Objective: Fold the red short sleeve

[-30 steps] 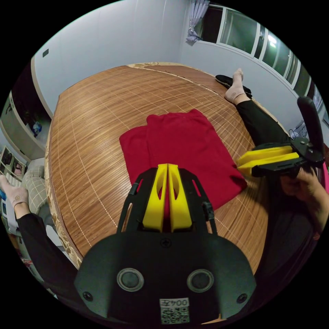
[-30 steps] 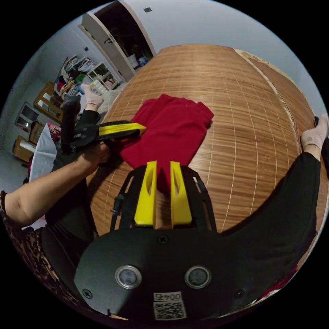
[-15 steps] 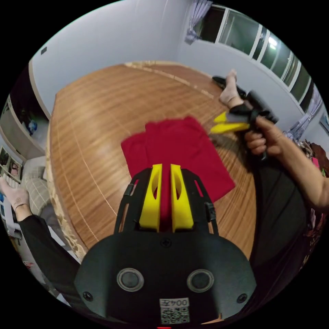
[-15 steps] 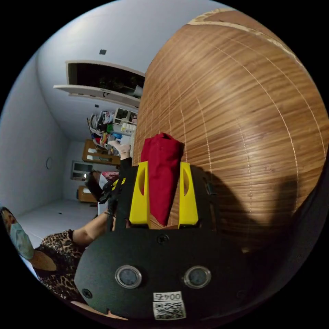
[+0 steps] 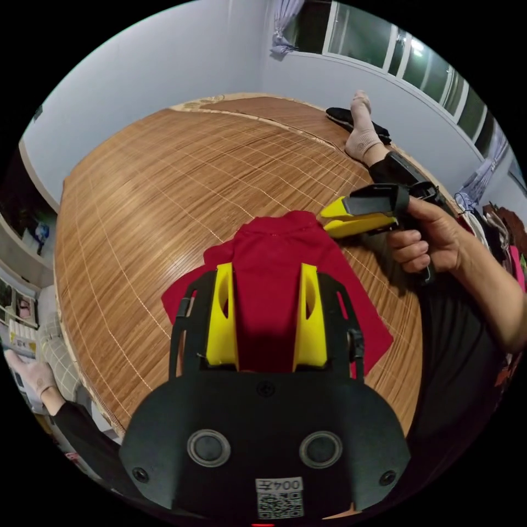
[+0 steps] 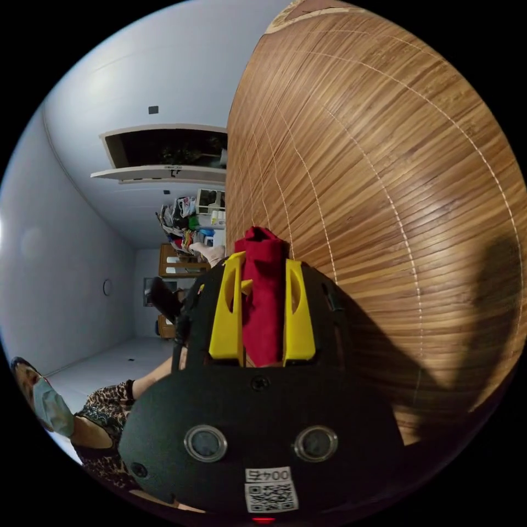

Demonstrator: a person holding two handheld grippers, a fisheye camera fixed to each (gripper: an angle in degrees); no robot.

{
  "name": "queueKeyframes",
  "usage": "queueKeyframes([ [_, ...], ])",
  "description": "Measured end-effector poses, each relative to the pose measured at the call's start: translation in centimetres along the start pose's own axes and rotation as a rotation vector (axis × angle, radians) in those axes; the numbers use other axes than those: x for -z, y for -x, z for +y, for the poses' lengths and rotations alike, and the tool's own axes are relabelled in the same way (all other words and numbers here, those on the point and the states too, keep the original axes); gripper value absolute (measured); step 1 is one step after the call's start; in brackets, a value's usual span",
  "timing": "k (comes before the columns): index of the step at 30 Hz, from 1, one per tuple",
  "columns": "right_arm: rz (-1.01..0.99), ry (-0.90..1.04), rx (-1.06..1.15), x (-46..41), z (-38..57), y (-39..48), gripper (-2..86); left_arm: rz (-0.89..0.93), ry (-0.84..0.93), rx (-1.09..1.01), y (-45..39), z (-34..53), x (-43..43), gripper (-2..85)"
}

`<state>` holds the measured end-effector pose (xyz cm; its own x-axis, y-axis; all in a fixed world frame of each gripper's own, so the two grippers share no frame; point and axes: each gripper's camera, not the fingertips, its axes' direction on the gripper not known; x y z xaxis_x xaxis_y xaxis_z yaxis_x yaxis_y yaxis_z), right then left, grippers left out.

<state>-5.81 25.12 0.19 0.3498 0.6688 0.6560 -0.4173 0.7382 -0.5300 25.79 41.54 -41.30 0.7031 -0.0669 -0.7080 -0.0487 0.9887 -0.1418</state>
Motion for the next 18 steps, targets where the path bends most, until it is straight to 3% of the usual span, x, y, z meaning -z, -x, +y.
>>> queueKeyframes([
  [7,0.041,-0.001,0.050,-1.2,-1.6,0.9,5.3,-0.015,-0.001,-0.013,0.5,-0.6,-0.4,16.7],
  [11,0.322,-0.062,0.104,-1.5,-1.9,2.7,3.7,0.002,-0.009,0.001,1.4,-0.7,-0.3,16.4],
  [18,0.329,-0.077,0.141,-2.9,-1.4,4.0,4.7,-0.025,-0.001,-0.003,2.2,-0.8,0.0,15.7],
])
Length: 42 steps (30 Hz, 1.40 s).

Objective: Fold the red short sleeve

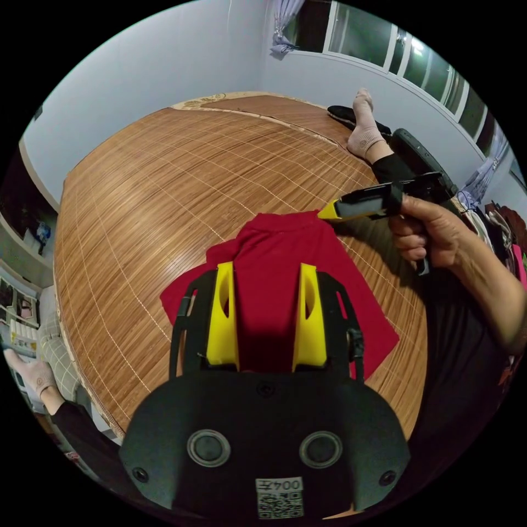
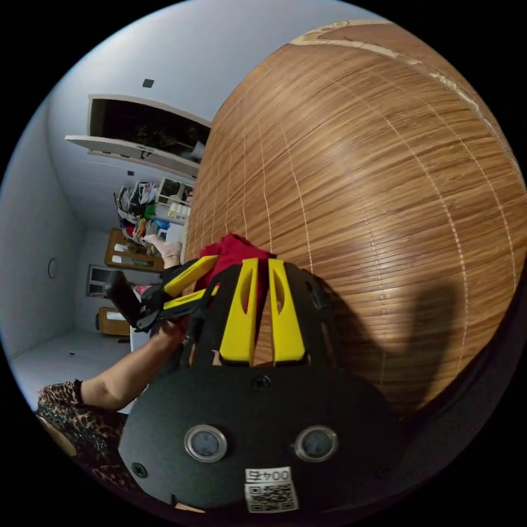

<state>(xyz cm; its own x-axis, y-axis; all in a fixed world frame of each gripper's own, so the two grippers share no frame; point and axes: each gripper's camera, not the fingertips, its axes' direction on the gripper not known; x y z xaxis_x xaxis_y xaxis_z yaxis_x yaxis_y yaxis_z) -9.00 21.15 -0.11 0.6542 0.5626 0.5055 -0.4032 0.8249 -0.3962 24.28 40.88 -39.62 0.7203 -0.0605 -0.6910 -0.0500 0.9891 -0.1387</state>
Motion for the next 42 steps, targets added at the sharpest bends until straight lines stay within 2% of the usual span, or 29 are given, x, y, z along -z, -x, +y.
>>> queueKeyframes([
  [3,0.074,-0.116,0.155,1.5,1.2,3.1,6.1,0.003,-0.001,0.002,0.6,0.1,0.3,15.8],
  [5,0.093,-0.073,0.315,0.3,2.1,5.7,6.3,0.008,-0.001,0.003,1.2,0.2,0.6,15.9],
  [9,0.137,0.023,0.468,-3.7,3.4,8.6,7.7,0.077,-0.001,0.021,2.9,0.3,1.6,16.8],
  [11,0.191,0.033,0.538,-5.6,4.1,10.0,9.5,0.123,-0.068,0.093,4.9,0.9,3.8,16.9],
  [14,0.188,0.074,0.532,-7.5,4.4,10.6,9.8,0.158,-0.172,0.258,8.6,2.7,6.4,15.4],
  [17,0.179,0.099,0.510,-8.7,4.8,10.8,8.6,0.202,-0.184,0.394,12.0,4.2,6.6,13.3],
  [23,0.232,0.134,0.527,-10.9,5.9,11.9,6.5,0.104,-0.116,0.373,12.4,4.4,5.7,5.5],
  [31,0.310,0.142,0.570,-13.1,7.5,12.9,4.9,-0.030,-0.055,0.308,12.5,6.0,5.2,1.7],
  [36,0.339,0.129,0.602,-14.0,8.6,13.3,4.8,0.096,-0.066,0.372,15.1,8.0,5.8,1.1],
  [38,0.300,0.130,0.582,-13.8,8.7,13.1,5.1,0.189,-0.099,0.444,16.9,9.7,7.4,0.8],
  [42,0.180,0.109,0.487,-12.7,8.6,12.1,6.7,0.208,-0.209,0.538,18.8,14.1,12.4,0.5],
])
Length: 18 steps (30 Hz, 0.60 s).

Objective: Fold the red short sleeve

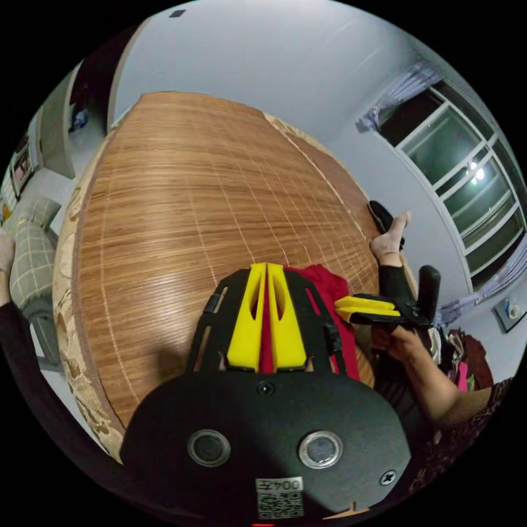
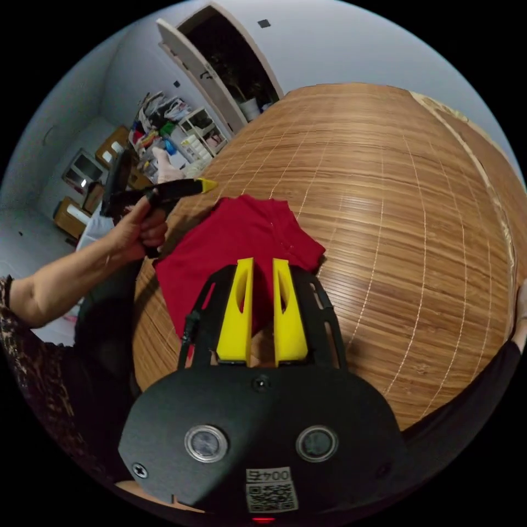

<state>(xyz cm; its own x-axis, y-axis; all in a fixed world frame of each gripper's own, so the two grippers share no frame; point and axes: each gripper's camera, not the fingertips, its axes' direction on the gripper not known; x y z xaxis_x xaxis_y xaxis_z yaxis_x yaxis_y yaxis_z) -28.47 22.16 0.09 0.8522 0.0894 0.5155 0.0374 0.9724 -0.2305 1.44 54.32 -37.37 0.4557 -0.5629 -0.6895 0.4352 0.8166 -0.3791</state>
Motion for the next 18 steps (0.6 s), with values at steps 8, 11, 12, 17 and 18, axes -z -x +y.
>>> queueKeyframes([
  [8,-0.077,0.002,0.011,0.6,2.1,1.2,7.2,-0.076,0.032,-0.105,-2.5,12.5,6.6,0.6],
  [11,-0.073,0.051,0.065,0.5,3.3,3.2,7.1,-0.146,0.063,-0.146,-3.0,15.2,6.6,0.7],
  [12,-0.073,0.058,0.074,0.6,3.6,3.6,7.1,-0.167,0.078,-0.153,-3.0,15.5,6.4,0.7],
  [17,0.058,0.253,0.151,-0.9,5.9,5.9,6.7,-0.268,0.077,-0.269,-3.0,18.0,6.7,0.7],
  [18,0.080,0.245,0.166,-1.0,6.2,6.0,6.5,-0.262,0.078,-0.262,-2.8,18.2,6.9,0.7],
])
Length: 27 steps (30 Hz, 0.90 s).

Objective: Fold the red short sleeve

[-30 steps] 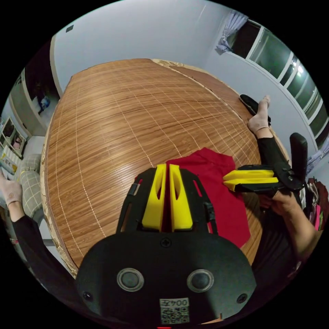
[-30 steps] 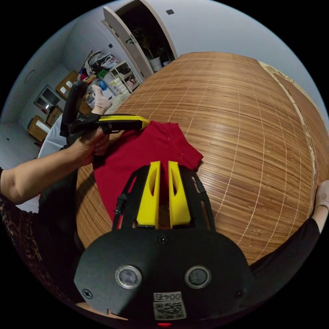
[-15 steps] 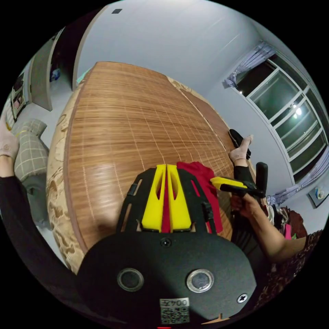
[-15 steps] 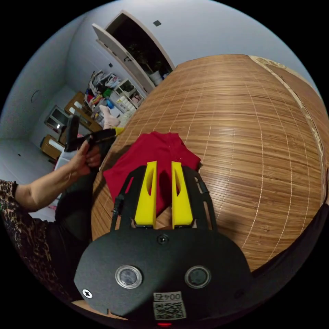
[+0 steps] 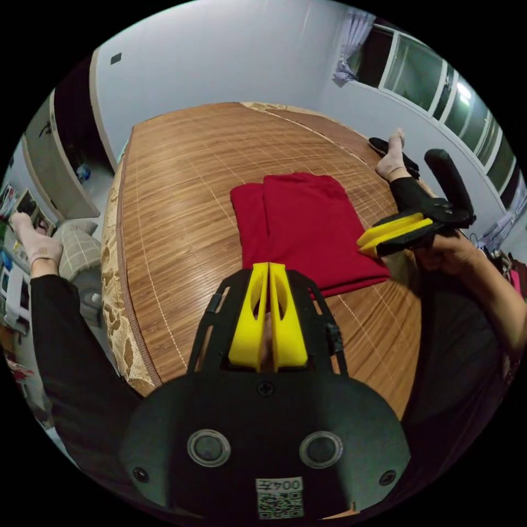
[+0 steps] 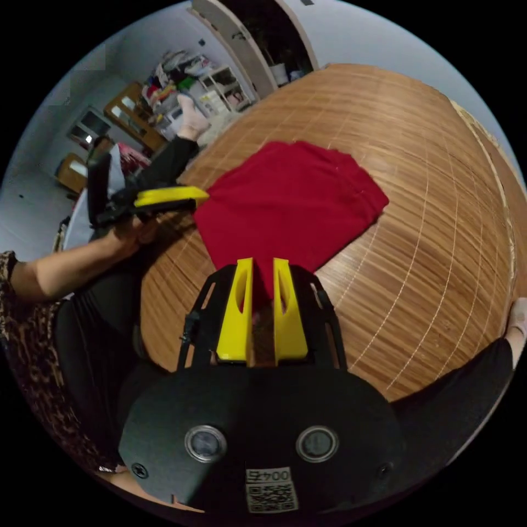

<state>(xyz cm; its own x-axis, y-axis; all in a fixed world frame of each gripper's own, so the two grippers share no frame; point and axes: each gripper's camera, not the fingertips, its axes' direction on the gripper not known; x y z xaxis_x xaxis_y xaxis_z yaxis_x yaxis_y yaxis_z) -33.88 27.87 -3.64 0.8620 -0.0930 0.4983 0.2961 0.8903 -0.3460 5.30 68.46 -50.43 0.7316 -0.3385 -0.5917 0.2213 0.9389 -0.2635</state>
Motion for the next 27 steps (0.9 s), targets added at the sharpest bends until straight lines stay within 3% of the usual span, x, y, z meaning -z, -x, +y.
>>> queueKeyframes([
  [6,-0.032,-0.038,-0.119,1.8,2.2,-1.5,6.7,0.125,-0.014,0.096,3.5,2.3,1.1,0.7],
  [11,-0.361,-0.253,-0.458,5.0,8.2,-6.1,8.6,0.243,-0.100,0.246,7.0,5.7,2.9,0.8],
  [19,-0.366,-0.083,-0.587,3.6,9.9,-7.2,11.3,0.314,-0.135,0.324,10.2,8.9,4.8,1.4],
  [27,-0.467,-0.127,-0.675,4.9,13.3,-9.0,11.4,0.257,-0.070,0.322,11.6,10.4,4.5,0.6],
])
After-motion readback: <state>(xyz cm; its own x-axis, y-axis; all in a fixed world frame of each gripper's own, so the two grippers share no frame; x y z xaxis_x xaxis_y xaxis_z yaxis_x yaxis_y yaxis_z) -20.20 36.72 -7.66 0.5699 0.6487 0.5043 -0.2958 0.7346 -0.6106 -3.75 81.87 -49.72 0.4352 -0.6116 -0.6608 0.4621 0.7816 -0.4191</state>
